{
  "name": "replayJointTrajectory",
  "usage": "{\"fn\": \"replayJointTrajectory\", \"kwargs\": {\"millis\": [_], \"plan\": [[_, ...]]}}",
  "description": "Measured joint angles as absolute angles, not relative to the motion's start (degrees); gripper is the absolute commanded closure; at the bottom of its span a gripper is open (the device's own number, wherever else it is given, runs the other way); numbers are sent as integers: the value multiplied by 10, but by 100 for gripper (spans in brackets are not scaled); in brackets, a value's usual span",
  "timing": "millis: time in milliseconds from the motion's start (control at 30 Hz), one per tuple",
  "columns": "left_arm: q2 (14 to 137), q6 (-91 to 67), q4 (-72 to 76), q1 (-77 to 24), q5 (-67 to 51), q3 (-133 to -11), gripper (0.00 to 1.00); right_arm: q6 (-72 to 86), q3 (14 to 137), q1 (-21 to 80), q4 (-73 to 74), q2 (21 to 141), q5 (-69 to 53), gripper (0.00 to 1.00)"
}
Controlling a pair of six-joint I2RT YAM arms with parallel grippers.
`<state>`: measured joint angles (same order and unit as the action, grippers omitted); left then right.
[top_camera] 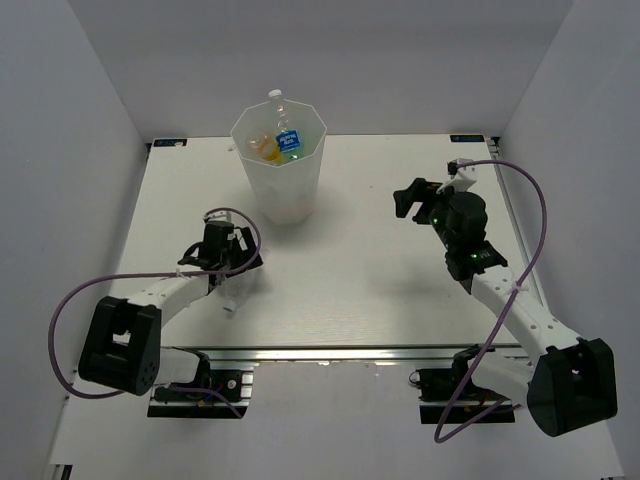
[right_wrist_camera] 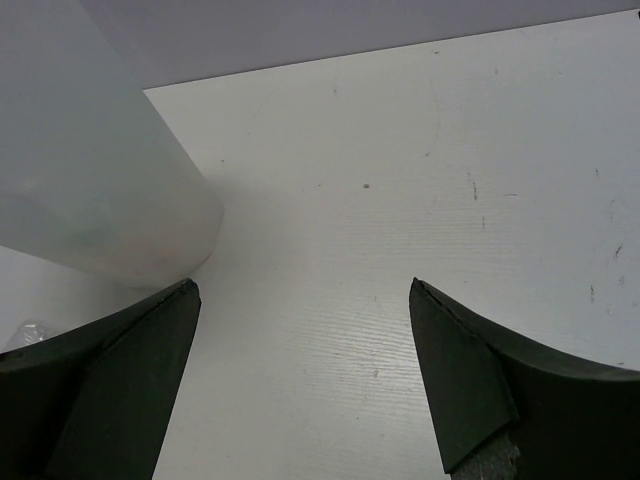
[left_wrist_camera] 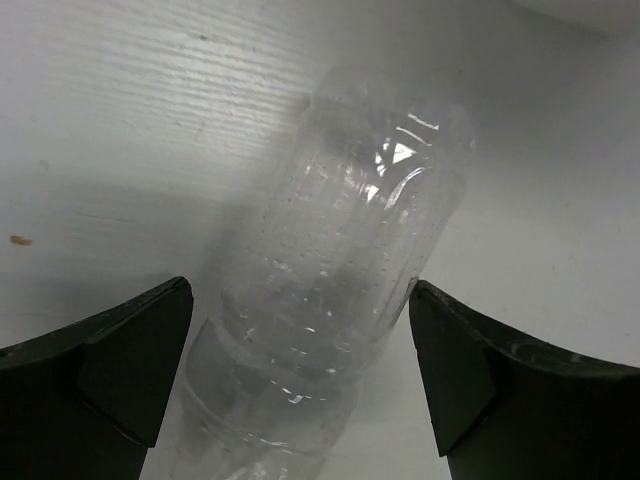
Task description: Put the plastic bottles in the bin
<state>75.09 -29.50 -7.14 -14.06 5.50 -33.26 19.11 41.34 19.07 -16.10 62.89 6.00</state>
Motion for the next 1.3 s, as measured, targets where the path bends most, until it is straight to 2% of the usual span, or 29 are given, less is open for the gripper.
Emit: {"fn": "replayJointTrajectory", "kwargs": {"millis": [167, 200, 300, 333, 400, 433, 500, 533, 633, 833, 967, 1167, 1300], "plan": [[762, -290, -77, -171, 58, -332, 2, 192, 413, 188, -161, 631, 60, 11], [763, -290, -77, -175, 59, -331, 6, 192, 413, 187, -161, 631, 60, 11], [767, -294, -78, -179, 63, -332, 27, 194, 413, 187, -161, 631, 60, 11], [769, -296, -83, -180, 67, -333, 45, 194, 413, 187, -161, 631, 60, 11], [774, -301, -99, -180, 74, -347, 59, 195, 413, 187, -161, 631, 60, 11], [775, -303, -111, -180, 85, -360, 64, 196, 413, 187, -160, 631, 61, 11], [774, -308, -136, -181, 106, -388, 65, 196, 413, 187, -159, 630, 63, 11], [773, -312, -153, -181, 120, -410, 71, 196, 413, 186, -158, 630, 65, 11], [757, -331, -204, -181, 159, -472, 77, 196, 413, 183, -147, 625, 74, 11], [704, -341, -291, -181, 253, -640, 72, 195, 413, 180, -136, 597, 91, 11], [707, -315, -270, -181, 262, -792, 72, 194, 413, 180, -135, 587, 95, 11], [816, -266, -192, -181, 204, -999, 72, 190, 413, 179, -133, 583, 107, 11], [908, -247, -160, -181, 186, -1046, 67, 189, 413, 179, -130, 576, 108, 11]]}}
